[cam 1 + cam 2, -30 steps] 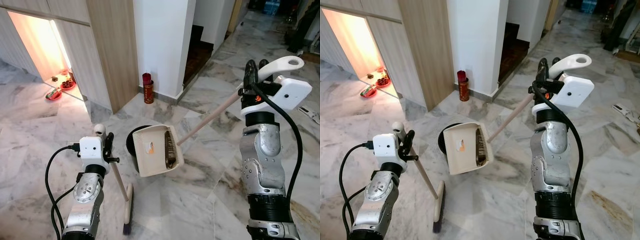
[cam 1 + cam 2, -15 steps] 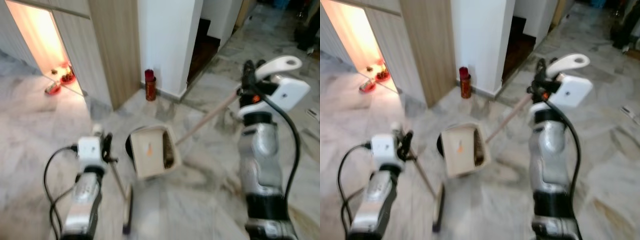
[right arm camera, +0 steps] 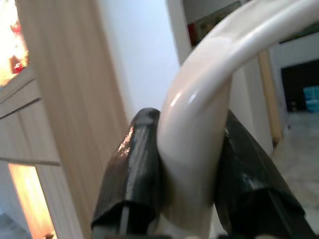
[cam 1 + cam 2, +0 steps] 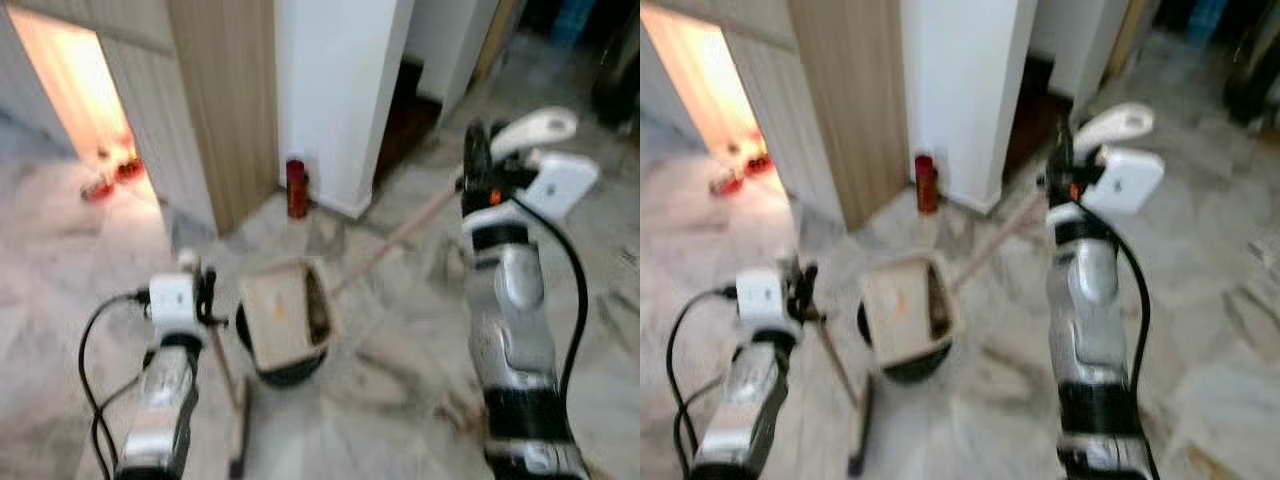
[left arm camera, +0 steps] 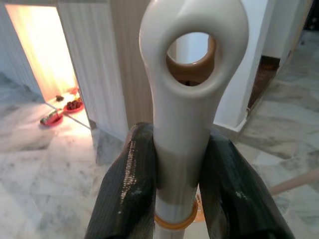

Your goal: Sweep floor

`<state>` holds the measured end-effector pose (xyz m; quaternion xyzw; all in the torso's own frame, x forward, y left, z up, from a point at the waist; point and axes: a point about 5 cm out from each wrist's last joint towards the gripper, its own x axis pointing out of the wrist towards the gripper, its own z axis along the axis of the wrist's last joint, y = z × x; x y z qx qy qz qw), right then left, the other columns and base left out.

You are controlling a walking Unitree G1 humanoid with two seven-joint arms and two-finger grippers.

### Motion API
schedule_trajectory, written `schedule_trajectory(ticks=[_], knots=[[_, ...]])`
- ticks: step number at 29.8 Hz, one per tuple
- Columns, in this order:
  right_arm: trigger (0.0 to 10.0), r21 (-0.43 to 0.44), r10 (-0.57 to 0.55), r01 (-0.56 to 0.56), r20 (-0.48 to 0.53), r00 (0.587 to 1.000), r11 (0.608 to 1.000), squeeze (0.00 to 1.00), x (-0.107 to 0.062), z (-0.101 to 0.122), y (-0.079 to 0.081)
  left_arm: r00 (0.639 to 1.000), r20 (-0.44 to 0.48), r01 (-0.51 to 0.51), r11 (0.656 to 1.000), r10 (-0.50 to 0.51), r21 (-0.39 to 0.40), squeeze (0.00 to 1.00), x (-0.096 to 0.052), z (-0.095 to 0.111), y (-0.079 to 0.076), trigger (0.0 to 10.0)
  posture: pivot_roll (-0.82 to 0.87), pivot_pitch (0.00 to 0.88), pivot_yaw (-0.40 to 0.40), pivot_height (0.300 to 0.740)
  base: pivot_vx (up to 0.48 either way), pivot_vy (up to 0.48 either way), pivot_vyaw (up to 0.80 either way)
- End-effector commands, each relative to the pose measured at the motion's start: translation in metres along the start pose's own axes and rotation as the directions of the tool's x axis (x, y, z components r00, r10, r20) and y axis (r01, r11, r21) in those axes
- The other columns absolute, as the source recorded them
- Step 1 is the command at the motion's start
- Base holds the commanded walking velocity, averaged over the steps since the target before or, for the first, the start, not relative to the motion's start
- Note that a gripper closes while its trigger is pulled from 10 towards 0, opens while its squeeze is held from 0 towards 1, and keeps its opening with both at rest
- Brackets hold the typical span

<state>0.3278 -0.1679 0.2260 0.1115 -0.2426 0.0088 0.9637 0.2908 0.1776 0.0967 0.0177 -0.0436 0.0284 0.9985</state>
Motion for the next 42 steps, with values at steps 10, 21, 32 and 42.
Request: schedule_trajectory(ticks=[10,21,32,42], knots=[[10.0,-0.013,0.013,-0.012,0.076,0.997,1.0,0.0,0.0053,0.0166,0.0008,0.999,0.049,0.006,1.0,-0.005,-0.007,0.0,0.0026,0.0092,-0.0026,10.0,0.07,0.0,-0.038,0.74,0.375,0.0,0.55],[10.0,-0.005,0.018,-0.017,0.074,0.997,1.0,0.0,0.0061,0.0167,0.0021,0.999,0.047,-0.006,1.0,0.007,-0.005,0.0,0.0029,0.0087,-0.0003,10.0,0.07,0.0,-0.042,0.74,0.374,0.0,0.0],[10.0,-0.002,0.025,-0.025,0.074,0.997,1.0,0.0,0.0063,0.0174,0.0028,0.999,0.047,-0.008,1.0,0.008,-0.004,0.0,0.0026,0.0079,0.001,10.0,0.07,0.0,-0.043,0.74,0.267,0.0,0.0],[10.0,0.013,0.06,-0.061,0.072,0.996,0.998,0.0,0.006,0.0165,0.0072,0.999,0.045,-0.006,1.0,0.006,-0.006,0.0,0.0026,0.0069,0.0005,10.0,0.07,0.0,-0.042,0.74,0.0,0.0,0.0]])
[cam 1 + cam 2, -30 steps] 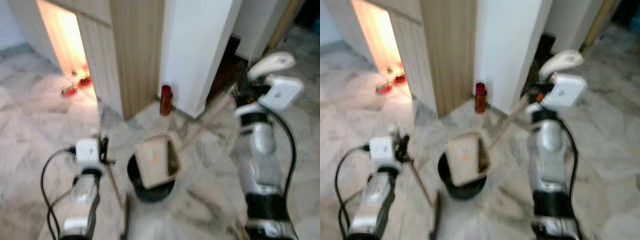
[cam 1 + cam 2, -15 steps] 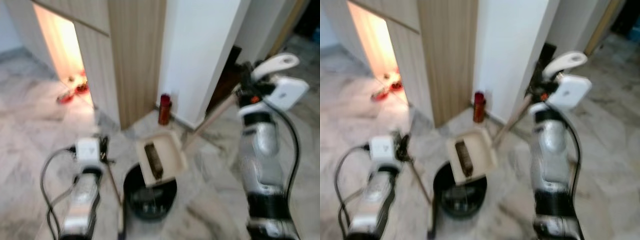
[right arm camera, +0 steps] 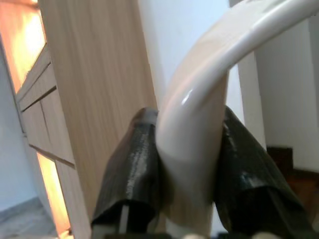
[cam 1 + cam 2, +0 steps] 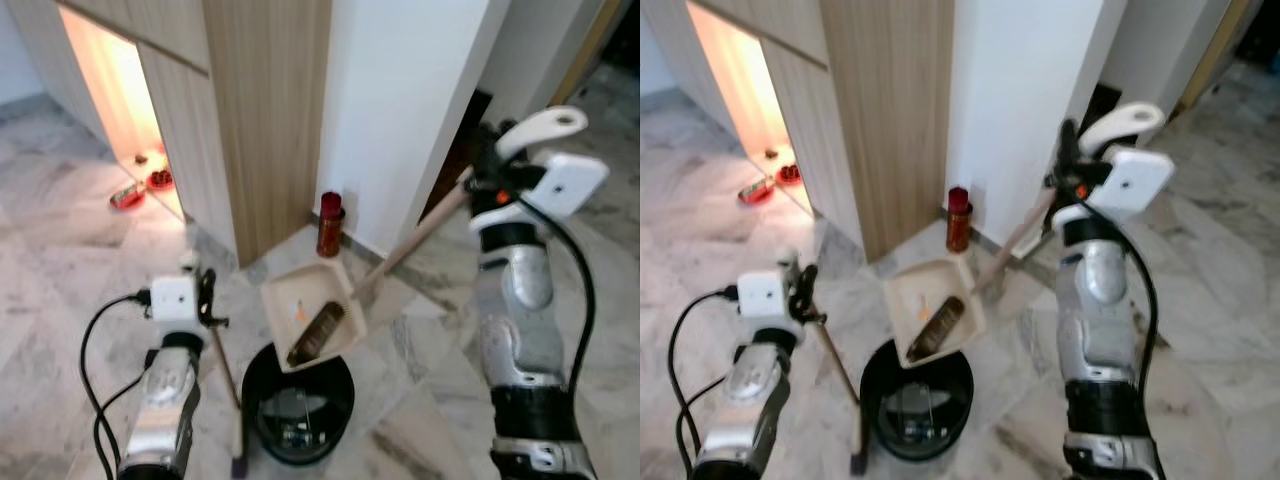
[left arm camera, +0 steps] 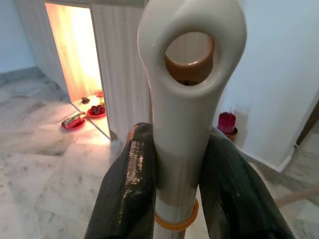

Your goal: Sweep floor

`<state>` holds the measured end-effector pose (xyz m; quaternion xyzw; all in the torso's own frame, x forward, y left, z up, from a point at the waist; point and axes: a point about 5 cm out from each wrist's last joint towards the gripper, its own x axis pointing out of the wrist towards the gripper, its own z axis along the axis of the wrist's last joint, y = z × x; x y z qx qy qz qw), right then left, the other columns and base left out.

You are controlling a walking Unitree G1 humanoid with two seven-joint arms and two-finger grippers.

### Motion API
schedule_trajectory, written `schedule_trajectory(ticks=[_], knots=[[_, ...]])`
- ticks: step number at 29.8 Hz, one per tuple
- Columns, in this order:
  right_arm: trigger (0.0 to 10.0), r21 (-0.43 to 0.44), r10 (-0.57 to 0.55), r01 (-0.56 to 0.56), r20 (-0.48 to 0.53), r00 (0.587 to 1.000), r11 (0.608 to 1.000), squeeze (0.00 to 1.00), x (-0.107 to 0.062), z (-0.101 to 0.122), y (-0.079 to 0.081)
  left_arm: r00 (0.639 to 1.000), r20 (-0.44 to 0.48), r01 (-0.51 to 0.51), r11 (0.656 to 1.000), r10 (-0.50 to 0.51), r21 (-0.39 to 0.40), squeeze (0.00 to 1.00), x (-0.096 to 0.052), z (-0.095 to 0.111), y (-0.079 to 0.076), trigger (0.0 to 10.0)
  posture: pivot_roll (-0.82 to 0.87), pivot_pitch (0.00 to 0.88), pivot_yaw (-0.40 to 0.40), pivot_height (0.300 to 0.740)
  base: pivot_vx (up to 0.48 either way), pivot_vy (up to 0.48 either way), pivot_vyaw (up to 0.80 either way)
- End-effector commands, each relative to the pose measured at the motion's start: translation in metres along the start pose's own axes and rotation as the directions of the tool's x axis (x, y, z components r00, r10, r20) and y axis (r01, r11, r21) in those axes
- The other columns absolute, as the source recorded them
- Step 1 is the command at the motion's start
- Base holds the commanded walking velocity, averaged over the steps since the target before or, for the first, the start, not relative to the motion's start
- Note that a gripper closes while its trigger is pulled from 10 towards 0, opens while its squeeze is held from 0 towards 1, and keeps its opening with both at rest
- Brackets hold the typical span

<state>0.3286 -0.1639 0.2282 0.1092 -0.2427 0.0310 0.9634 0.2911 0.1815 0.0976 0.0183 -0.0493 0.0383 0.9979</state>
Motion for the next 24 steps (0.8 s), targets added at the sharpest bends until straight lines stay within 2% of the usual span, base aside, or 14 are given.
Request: schedule_trajectory(ticks=[1,5,14,20,24], knots=[[10.0,0.007,0.019,-0.019,0.078,0.997,1.0,0.0,0.004,0.016,0.003,0.999,0.034,0.015,1.0,-0.014,-0.008,0.0,0.002,0.006,-0.003,10.0,0.07,0.0,-0.042,0.74,0.0,0.0,0.0],[10.0,0.009,0.024,-0.025,0.086,0.996,1.0,0.0,0.004,0.017,0.003,0.999,0.035,0.018,1.0,-0.018,-0.009,0.0,0.002,0.006,-0.004,10.0,0.07,0.0,-0.041,0.74,0.0,0.0,0.0],[10.0,-0.037,0.143,-0.14,0.104,0.984,0.989,0.0,0.003,0.022,0.011,0.999,0.036,0.02,1.0,-0.019,-0.01,0.0,0.003,0.006,-0.005,10.0,0.07,0.0,-0.042,0.74,0.0,0.0,0.0],[10.0,-0.124,0.285,-0.271,0.109,0.952,0.954,0.0,0.0,0.023,0.025,0.999,0.039,0.019,1.0,-0.019,-0.012,0.0,0.003,0.007,-0.005,10.0,0.07,0.0,-0.041,0.74,0.0,0.0,0.0],[10.0,-0.149,0.325,-0.308,0.104,0.94,0.94,0.0,-0.002,0.023,0.029,0.999,0.038,0.022,1.0,-0.021,-0.012,0.0,0.003,0.006,-0.005,10.0,0.07,0.0,-0.042,0.74,0.0,0.0,0.0]])
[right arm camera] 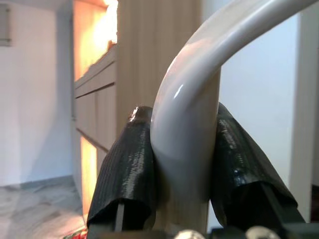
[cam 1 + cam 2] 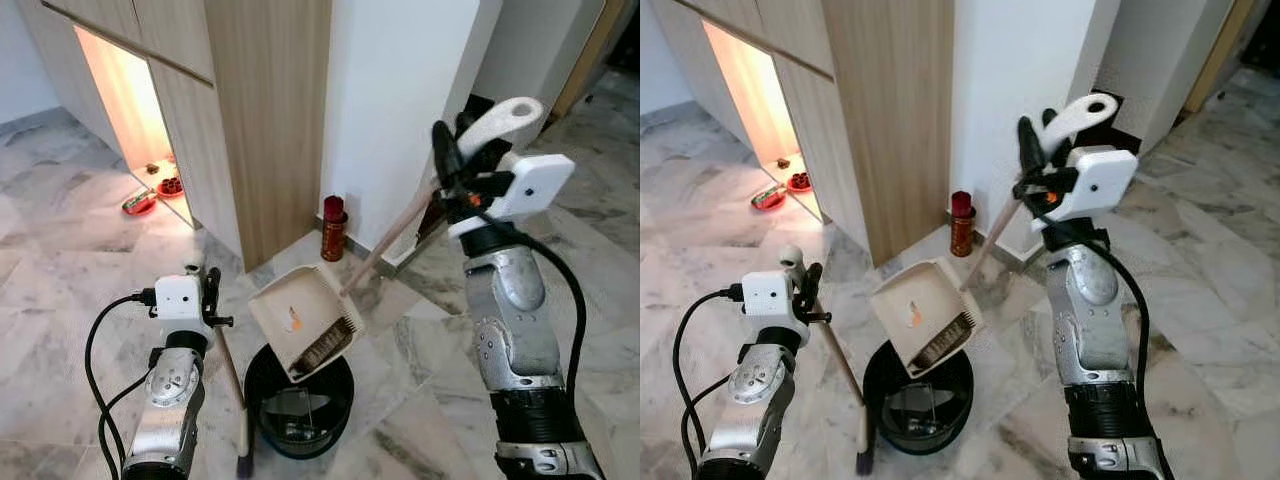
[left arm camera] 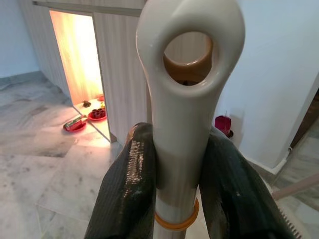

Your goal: Sweep floor

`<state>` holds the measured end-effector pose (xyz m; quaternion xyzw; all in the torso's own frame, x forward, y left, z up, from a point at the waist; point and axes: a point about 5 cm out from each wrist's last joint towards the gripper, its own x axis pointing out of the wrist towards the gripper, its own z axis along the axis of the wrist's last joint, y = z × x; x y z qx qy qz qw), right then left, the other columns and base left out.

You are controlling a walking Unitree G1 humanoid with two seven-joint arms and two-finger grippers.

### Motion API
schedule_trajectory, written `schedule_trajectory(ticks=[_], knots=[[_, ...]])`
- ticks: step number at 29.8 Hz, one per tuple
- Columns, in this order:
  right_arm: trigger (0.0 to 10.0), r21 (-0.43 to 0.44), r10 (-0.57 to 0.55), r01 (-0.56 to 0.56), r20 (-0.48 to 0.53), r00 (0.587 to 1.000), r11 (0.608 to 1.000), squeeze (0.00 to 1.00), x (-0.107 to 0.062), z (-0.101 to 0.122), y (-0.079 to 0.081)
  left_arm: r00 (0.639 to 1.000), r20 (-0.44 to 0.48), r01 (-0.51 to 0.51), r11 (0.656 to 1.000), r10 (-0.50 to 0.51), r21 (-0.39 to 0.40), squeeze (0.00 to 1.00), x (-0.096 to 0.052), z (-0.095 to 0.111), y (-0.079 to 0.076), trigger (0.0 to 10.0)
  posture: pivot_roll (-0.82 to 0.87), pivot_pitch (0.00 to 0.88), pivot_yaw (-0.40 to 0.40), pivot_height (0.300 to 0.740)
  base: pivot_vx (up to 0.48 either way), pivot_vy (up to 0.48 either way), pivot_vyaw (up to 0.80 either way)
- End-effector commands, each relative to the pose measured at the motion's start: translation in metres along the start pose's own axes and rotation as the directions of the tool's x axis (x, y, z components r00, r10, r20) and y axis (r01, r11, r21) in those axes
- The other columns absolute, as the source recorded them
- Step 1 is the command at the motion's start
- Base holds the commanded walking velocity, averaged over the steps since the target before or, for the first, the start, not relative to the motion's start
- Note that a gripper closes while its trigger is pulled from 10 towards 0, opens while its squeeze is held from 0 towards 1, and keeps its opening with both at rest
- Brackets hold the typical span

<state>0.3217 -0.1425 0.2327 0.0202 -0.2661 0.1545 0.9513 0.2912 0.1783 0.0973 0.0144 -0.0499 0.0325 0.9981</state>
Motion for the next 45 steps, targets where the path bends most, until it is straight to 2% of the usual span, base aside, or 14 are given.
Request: schedule_trajectory(ticks=[1,6,13,18,24,33,45], knots=[[10.0,-0.044,0.048,-0.044,0.105,0.993,0.998,0.0,0.003,0.021,0.006,0.999,0.037,0.011,1.0,-0.011,-0.005,0.0,0.003,0.007,-0.002,10.0,0.07,0.0,-0.043,0.74,0.0,0.0,0.0],[10.0,-0.104,0.157,-0.144,0.132,0.979,0.984,0.0,0.001,0.025,0.021,0.999,0.035,0.013,1.0,-0.013,-0.008,0.0,0.002,0.006,-0.003,10.0,0.07,0.0,-0.042,0.74,0.0,0.0,0.0],[10.0,-0.09,0.219,-0.207,0.156,0.963,0.974,0.0,0.0,0.028,0.031,0.999,0.037,0.013,1.0,-0.013,-0.01,0.0,0.003,0.007,-0.003,10.0,0.07,0.0,-0.044,0.74,0.0,0.0,0.0],[10.0,-0.112,0.263,-0.244,0.221,0.939,0.963,0.0,-0.001,0.039,0.041,0.999,0.038,0.017,1.0,-0.016,-0.012,0.0,0.003,0.007,-0.004,10.0,0.07,0.0,-0.041,0.74,0.0,0.0,0.0],[10.0,-0.122,0.329,-0.308,0.233,0.915,0.943,0.0,-0.002,0.043,0.054,0.999,0.038,0.018,1.0,-0.018,-0.014,0.0,0.003,0.007,-0.004,10.0,0.07,0.0,-0.038,0.74,0.0,0.0,0.0],[10.0,-0.129,0.386,-0.365,0.221,0.896,0.922,0.0,-0.005,0.045,0.059,0.999,0.038,0.021,1.0,-0.02,-0.013,0.0,0.004,0.007,-0.004,10.0,0.07,0.0,-0.036,0.74,0.0,0.0,0.0],[10.0,-0.152,0.386,-0.361,0.193,0.902,0.92,0.0,-0.005,0.042,0.054,0.999,0.037,0.022,1.0,-0.021,-0.013,0.0,0.004,0.007,-0.004,10.0,0.07,0.0,-0.037,0.74,0.0,0.0,0.0]])
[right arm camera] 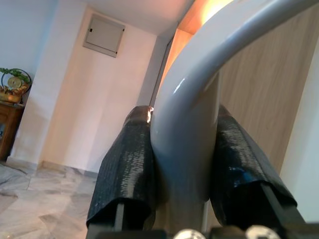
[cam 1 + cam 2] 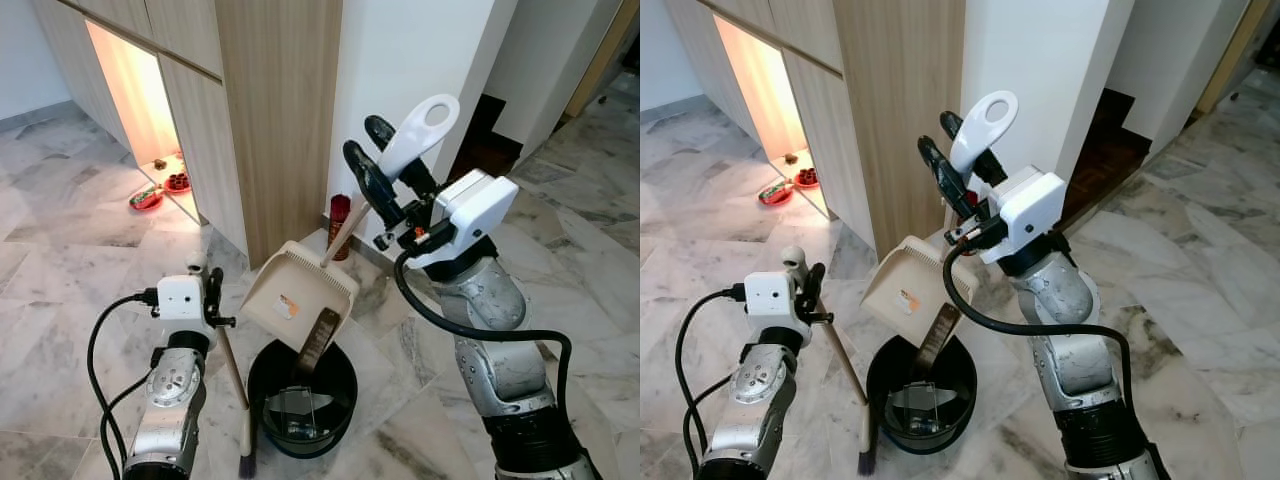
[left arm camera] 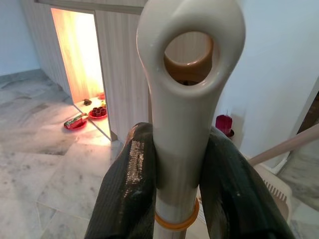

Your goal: Sweep floor

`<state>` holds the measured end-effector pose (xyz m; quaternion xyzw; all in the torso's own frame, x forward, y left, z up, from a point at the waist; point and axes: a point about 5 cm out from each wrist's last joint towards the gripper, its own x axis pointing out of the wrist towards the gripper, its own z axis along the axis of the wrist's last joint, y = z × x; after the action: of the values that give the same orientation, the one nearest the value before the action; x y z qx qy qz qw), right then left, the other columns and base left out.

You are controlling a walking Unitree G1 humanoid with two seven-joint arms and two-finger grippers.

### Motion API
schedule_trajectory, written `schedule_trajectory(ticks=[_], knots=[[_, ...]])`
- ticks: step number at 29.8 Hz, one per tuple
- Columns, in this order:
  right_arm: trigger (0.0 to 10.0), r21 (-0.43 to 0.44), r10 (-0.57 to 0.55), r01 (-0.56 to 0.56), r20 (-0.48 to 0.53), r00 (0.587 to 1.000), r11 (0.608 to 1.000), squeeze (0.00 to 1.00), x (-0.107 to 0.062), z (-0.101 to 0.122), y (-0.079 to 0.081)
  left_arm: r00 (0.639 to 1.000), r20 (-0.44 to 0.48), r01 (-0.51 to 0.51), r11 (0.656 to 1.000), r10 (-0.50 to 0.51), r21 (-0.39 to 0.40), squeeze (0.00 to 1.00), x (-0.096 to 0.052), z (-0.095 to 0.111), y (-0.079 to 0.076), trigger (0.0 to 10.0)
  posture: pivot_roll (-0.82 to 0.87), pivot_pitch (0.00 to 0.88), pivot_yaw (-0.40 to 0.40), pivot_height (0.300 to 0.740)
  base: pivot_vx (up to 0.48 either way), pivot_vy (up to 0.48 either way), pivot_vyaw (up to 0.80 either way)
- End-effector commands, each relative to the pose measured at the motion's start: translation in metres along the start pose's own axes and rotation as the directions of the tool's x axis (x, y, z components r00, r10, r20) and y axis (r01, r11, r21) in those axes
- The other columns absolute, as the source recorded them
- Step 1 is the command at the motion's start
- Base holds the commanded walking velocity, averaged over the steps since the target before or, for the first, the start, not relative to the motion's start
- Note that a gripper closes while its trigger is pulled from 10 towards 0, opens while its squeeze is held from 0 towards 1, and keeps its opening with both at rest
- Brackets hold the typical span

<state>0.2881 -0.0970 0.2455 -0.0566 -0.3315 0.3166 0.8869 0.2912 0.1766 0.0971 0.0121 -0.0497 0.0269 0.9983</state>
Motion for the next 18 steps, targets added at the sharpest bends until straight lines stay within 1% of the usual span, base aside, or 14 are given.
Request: schedule_trajectory(ticks=[1,6,10,12,13,14,16,17,18], knots=[[10.0,-0.057,0.014,-0.01,0.085,0.996,0.998,0.0,0.005,0.019,-0.002,0.999,0.037,0.011,1.0,-0.011,-0.008,0.0,0.004,0.007,-0.002,10.0,0.07,0.0,-0.037,0.74,0.0,0.0,0.0],[10.0,-0.07,0.009,-0.004,0.072,0.997,0.998,0.0,0.004,0.018,-0.004,0.999,0.036,0.012,1.0,-0.011,-0.009,0.0,0.004,0.007,-0.003,10.0,0.07,0.0,-0.039,0.74,0.0,0.0,0.0],[10.0,-0.097,-0.005,0.011,0.053,0.999,0.995,0.0,0.003,0.015,-0.007,0.999,0.036,0.011,1.0,-0.01,-0.01,0.0,0.004,0.007,-0.003,10.0,0.07,0.0,-0.04,0.74,0.0,0.0,0.0],[10.0,-0.128,-0.043,0.046,0.028,0.999,0.991,0.0,0.002,0.011,-0.012,0.999,0.035,0.011,1.0,-0.011,-0.01,0.0,0.004,0.007,-0.003,10.0,0.07,0.0,-0.04,0.74,0.0,0.0,0.0],[10.0,-0.155,-0.091,0.09,0.005,0.996,0.984,0.0,0.0,0.008,-0.019,0.999,0.035,0.011,1.0,-0.01,-0.01,0.0,0.004,0.007,-0.003,10.0,0.07,0.0,-0.04,0.74,0.0,0.0,0.0],[10.0,-0.186,-0.162,0.155,-0.018,0.987,0.97,0.0,-0.002,0.003,-0.029,0.999,0.036,0.011,1.0,-0.01,-0.01,0.0,0.004,0.007,-0.003,10.0,0.07,0.0,-0.04,0.74,0.0,0.0,0.0],[10.0,-0.199,-0.224,0.214,-0.032,0.974,0.956,0.0,-0.005,0.001,-0.038,0.999,0.036,0.01,1.0,-0.01,-0.011,0.0,0.004,0.007,-0.003,10.0,0.07,0.0,-0.041,0.74,0.0,0.0,0.0],[10.0,-0.205,-0.27,0.258,-0.036,0.962,0.944,0.0,-0.007,0.0,-0.044,0.999,0.036,0.01,1.0,-0.009,-0.01,0.0,0.004,0.007,-0.003,10.0,0.07,0.0,-0.04,0.74,0.0,0.0,0.0],[10.0,-0.22,-0.337,0.32,-0.046,0.94,0.922,0.0,-0.011,-0.002,-0.053,0.999,0.035,0.008,1.0,-0.008,-0.01,0.0,0.004,0.006,-0.002,10.0,0.07,0.0,-0.04,0.74,0.0,0.0,0.0]])
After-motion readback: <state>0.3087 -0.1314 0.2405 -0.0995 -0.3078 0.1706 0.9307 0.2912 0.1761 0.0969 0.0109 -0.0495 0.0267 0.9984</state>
